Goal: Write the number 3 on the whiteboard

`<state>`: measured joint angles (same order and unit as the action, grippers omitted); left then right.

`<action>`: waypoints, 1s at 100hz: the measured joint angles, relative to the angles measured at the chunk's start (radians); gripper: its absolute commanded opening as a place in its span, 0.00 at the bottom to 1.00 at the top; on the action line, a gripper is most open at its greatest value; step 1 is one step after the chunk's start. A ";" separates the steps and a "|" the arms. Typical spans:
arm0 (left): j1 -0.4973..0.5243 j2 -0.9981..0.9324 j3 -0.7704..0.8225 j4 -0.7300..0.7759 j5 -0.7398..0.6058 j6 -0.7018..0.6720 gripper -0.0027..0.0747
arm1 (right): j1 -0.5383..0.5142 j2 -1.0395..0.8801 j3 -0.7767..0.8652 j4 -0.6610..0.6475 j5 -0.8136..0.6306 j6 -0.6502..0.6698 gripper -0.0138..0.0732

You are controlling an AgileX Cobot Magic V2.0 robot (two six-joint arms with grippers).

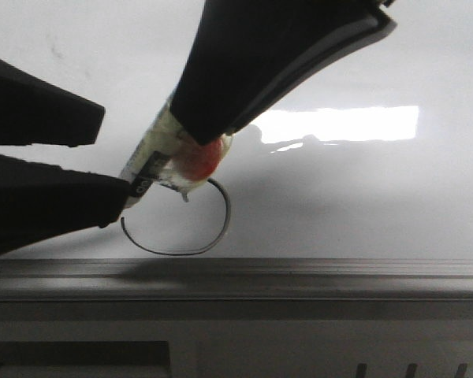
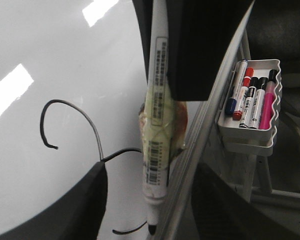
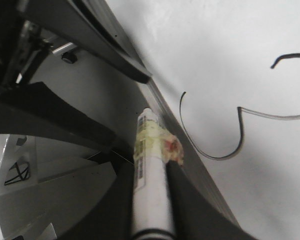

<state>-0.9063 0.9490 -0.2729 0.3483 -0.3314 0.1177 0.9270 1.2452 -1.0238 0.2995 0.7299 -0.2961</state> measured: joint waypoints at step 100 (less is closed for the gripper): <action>-0.001 0.078 -0.019 -0.080 -0.028 0.006 0.01 | 0.046 0.000 -0.020 -0.012 -0.017 0.000 0.71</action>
<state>-0.9070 1.0266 -0.2916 0.2686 -0.3592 0.1236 0.9731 1.2452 -1.0442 0.2871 0.7126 -0.2961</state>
